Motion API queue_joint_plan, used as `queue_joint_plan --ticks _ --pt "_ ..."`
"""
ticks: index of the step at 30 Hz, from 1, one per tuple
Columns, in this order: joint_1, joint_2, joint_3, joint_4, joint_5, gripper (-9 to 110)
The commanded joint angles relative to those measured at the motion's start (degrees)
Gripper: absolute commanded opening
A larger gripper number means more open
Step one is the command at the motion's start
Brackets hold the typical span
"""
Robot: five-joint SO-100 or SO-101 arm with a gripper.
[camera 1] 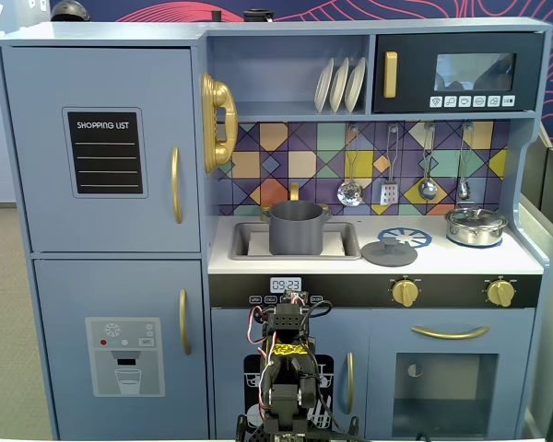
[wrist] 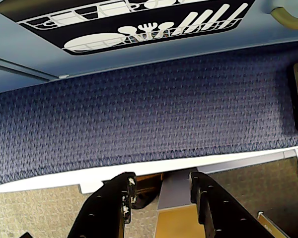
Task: Pick up the lid from the counter and put it on the gray recipient
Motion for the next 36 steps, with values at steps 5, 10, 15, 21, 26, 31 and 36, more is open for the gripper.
queue_joint_plan --ticks 5,10,15,21,26,31,36 --pt "1.5 -0.3 0.2 10.4 -0.1 0" --pt "1.7 -0.3 0.2 10.4 -0.1 0" --pt "1.1 -1.0 -2.0 6.4 -0.1 0" --pt "3.1 -10.7 -17.2 -1.3 -1.0 0" --pt "9.4 -15.1 -28.4 -10.9 -5.2 0" --pt "19.0 -16.3 -33.3 -32.8 1.9 0" --pt "25.8 -18.8 -31.6 -57.0 0.2 4"
